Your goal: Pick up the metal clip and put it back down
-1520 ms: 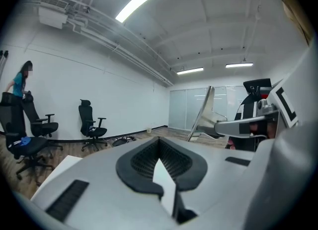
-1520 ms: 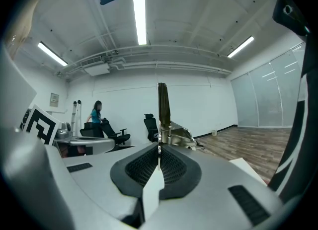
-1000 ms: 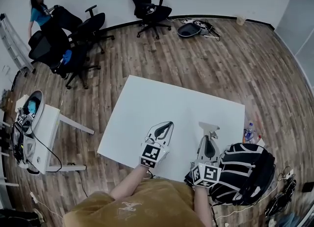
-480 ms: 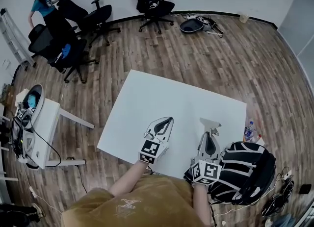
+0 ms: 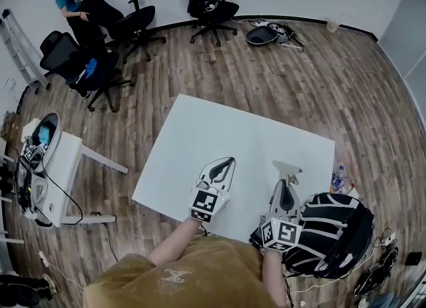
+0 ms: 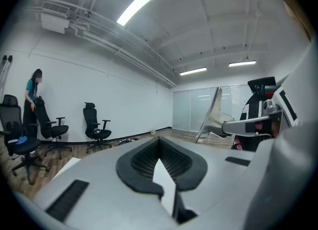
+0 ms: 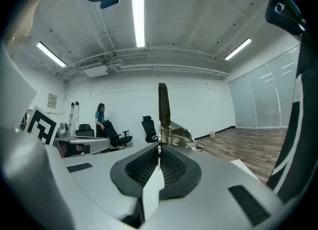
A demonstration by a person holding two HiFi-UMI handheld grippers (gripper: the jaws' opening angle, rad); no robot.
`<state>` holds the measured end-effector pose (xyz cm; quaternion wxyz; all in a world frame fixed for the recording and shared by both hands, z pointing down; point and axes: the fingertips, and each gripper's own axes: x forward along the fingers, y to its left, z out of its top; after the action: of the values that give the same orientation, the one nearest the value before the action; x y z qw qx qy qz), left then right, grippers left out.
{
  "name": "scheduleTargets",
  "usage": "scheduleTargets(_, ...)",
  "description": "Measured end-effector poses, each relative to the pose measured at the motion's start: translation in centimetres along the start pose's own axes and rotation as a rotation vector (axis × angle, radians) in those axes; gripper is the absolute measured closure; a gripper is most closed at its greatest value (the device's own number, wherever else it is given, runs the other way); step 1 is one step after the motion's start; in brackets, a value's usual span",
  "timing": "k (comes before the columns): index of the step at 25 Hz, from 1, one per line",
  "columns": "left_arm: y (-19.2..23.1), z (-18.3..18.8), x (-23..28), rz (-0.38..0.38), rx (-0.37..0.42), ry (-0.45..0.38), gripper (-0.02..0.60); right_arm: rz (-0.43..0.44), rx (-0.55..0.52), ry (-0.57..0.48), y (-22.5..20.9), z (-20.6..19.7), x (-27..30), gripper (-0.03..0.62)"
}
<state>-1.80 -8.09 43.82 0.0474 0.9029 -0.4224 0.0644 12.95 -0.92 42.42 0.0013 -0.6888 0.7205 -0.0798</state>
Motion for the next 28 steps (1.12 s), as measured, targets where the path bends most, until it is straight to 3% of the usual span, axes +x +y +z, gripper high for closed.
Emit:
scheduleTargets(15, 0.1, -1.3, 0.3, 0.016, 0.026, 0.042, 0.575, 0.018, 0.045, 0.014, -0.2, -0.7, -0.3, 0.586)
scheduleTargets(28, 0.8, -4.3, 1.2, 0.029, 0.005, 0.111, 0.577, 0.022, 0.151, 0.106, -0.9, -4.2, 0.7, 0.586)
